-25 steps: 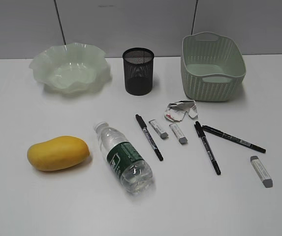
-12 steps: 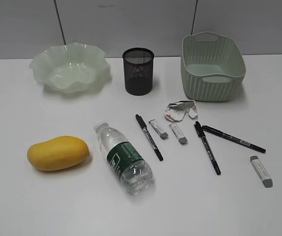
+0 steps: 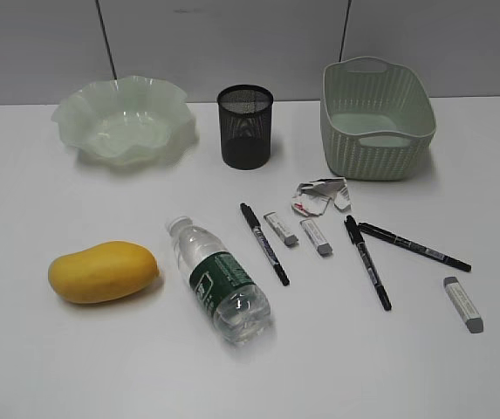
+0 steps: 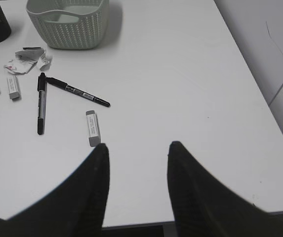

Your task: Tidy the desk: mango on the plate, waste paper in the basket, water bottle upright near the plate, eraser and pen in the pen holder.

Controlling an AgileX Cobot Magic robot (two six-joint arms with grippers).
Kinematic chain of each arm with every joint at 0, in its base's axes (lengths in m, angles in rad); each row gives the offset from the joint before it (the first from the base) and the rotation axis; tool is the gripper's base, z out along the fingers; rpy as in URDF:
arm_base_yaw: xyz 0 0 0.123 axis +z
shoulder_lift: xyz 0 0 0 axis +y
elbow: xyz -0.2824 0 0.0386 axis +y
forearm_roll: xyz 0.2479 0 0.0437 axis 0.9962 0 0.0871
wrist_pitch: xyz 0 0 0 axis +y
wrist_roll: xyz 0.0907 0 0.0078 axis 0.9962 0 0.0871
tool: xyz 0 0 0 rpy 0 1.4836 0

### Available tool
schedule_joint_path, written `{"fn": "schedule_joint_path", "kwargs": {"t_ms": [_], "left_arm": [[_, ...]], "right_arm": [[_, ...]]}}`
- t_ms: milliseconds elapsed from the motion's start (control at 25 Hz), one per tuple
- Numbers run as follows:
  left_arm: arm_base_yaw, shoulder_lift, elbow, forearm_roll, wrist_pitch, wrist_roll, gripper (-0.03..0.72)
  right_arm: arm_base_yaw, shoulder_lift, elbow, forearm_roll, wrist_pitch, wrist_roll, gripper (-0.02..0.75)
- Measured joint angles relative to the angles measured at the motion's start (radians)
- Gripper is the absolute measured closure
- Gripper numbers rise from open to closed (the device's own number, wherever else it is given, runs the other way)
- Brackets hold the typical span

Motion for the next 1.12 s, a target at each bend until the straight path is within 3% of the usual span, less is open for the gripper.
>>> {"fn": "schedule_joint_path", "kwargs": {"t_ms": [240,360,560,800,920,1120], "left_arm": [[0.000,0.013,0.000,0.000,0.000,0.020,0.158],[0.000,0.069,-0.010,0.000,-0.005,0.079,0.157],[0.000,0.238,-0.053,-0.020,-0.042,0.264,0.157],[-0.019,0.484,-0.081,-0.092,-0.158,0.474,0.157],[-0.058,0.613,-0.101,-0.101,-0.173,0.605,0.157],[-0.191,0.865,-0.165,-0.101,-0.165,0.757,0.157]], "right_arm": [[0.000,0.000,0.000,0.000,0.000,0.000,0.404],[0.000,0.000,0.000,0.001,0.000,0.000,0.349],[0.000,0.000,0.000,0.001,0.000,0.000,0.265],[0.000,0.000,0.000,0.002,0.000,-0.001,0.254],[0.000,0.000,0.000,0.002,0.000,-0.001,0.252],[0.000,0.000,0.000,0.003,0.000,-0.001,0.249]]}}
